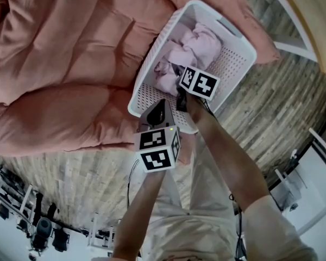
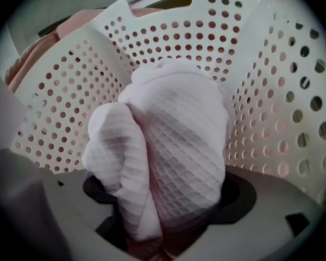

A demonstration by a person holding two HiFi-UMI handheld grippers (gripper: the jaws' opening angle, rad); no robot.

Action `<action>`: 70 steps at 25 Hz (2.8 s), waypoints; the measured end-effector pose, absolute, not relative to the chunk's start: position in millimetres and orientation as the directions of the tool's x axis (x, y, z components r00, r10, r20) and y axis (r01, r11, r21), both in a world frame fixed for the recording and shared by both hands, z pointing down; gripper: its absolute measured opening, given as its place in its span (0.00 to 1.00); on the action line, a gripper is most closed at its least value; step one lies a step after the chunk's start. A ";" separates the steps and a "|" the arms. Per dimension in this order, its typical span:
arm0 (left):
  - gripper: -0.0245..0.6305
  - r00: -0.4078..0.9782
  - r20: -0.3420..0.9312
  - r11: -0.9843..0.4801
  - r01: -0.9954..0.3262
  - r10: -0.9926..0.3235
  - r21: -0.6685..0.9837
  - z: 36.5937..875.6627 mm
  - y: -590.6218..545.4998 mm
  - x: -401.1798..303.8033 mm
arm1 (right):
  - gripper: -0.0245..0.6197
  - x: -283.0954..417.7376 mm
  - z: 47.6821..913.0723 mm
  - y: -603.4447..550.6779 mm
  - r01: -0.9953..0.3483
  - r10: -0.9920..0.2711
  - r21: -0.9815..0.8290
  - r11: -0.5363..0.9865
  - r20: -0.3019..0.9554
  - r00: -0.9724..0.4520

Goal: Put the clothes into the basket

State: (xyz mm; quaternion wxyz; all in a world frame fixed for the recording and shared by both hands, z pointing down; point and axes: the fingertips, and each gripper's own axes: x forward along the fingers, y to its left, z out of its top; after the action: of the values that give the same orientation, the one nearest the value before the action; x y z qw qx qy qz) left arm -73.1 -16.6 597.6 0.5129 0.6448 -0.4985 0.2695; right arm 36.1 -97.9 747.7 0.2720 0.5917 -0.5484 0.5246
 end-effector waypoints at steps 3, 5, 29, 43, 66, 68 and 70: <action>0.04 0.350 0.860 0.033 -0.921 -0.372 0.389 595.6 -14.4 -73.1 | 0.73 37.7 741.2 -96.7 -0.933 -0.383 -0.254 -0.254 0.912 -0.144; 0.04 0.348 0.859 0.038 -0.920 -0.376 0.390 592.9 -13.1 -72.2 | 0.73 37.9 736.3 -95.1 -0.934 -0.384 -0.251 -0.253 0.912 -0.141; 0.04 0.322 0.841 0.061 -0.921 -0.435 0.384 552.1 -12.2 -63.4 | 0.73 40.9 672.9 -84.1 -0.934 -0.423 -0.281 -0.219 0.891 -0.168; 0.04 0.298 0.836 0.040 -0.934 -0.461 0.355 512.8 -12.8 -65.0 | 0.73 28.5 614.9 -85.4 -0.932 -0.457 -0.351 -0.091 0.846 -0.274; 0.04 0.254 0.809 0.062 -0.940 -0.530 0.335 435.8 8.8 -62.5 | 0.15 32.7 535.9 -58.2 -0.898 -0.322 -0.440 -0.001 0.850 -0.416; 0.04 0.248 0.807 0.064 -0.941 -0.536 0.331 431.6 10.2 -64.9 | 0.15 30.1 528.2 -56.4 -0.895 -0.315 -0.445 0.030 0.846 -0.431; 0.04 0.252 0.804 0.065 -0.939 -0.538 0.338 425.5 11.6 -64.7 | 0.15 26.6 517.7 -54.9 -0.888 -0.309 -0.456 0.056 0.838 -0.450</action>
State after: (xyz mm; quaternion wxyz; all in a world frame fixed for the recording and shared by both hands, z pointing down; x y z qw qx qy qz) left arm -64.7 11.6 425.5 0.4552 0.6473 -0.5705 0.2199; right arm 26.6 -54.9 517.7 0.2771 0.4453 -0.6719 0.5230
